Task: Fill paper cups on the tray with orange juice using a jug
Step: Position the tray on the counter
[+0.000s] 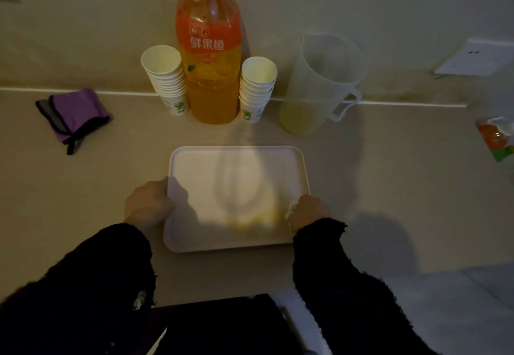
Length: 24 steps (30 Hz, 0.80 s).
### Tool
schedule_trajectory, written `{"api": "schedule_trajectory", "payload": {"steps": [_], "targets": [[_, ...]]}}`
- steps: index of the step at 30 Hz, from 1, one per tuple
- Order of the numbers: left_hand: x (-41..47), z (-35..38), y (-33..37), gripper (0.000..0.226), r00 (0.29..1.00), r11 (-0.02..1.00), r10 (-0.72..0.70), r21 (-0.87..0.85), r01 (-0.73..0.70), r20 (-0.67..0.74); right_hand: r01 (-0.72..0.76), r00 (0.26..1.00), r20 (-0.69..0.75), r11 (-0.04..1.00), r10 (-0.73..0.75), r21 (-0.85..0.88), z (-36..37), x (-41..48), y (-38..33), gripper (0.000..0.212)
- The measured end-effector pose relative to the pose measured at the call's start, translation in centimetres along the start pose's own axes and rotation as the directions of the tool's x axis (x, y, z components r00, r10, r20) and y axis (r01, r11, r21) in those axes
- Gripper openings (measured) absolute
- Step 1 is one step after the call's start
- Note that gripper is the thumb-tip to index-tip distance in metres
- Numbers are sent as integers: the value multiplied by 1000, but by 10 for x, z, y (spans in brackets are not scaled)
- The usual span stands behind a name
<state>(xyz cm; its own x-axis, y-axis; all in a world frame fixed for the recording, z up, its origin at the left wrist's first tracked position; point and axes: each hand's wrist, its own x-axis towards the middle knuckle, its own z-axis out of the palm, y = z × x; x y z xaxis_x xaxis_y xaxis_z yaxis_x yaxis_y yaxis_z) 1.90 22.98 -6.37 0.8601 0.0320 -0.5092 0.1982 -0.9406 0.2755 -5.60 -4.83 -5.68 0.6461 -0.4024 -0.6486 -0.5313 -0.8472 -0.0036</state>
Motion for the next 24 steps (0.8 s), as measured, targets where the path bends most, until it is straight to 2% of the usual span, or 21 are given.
{"api": "schedule_trajectory", "payload": {"steps": [2, 6, 15, 24], "targets": [[1, 0, -1, 8, 1000, 1000, -1, -7, 1, 19, -3, 1000, -11, 999, 3, 39, 4, -3, -3, 20], [4, 0, -1, 23, 999, 1000, -4, -4, 4, 33, 32, 999, -47, 989, -26, 141, 15, -10, -19, 24], [7, -1, -2, 28, 999, 1000, 24, 12, -24, 42, 168, 984, -68, 982, -163, 80, 26, -20, -56, 18], [8, 0, -1, 29, 998, 998, 31, 51, -33, 46, 235, 971, -98, 949, -219, 208, 37, -26, -53, 31]]}}
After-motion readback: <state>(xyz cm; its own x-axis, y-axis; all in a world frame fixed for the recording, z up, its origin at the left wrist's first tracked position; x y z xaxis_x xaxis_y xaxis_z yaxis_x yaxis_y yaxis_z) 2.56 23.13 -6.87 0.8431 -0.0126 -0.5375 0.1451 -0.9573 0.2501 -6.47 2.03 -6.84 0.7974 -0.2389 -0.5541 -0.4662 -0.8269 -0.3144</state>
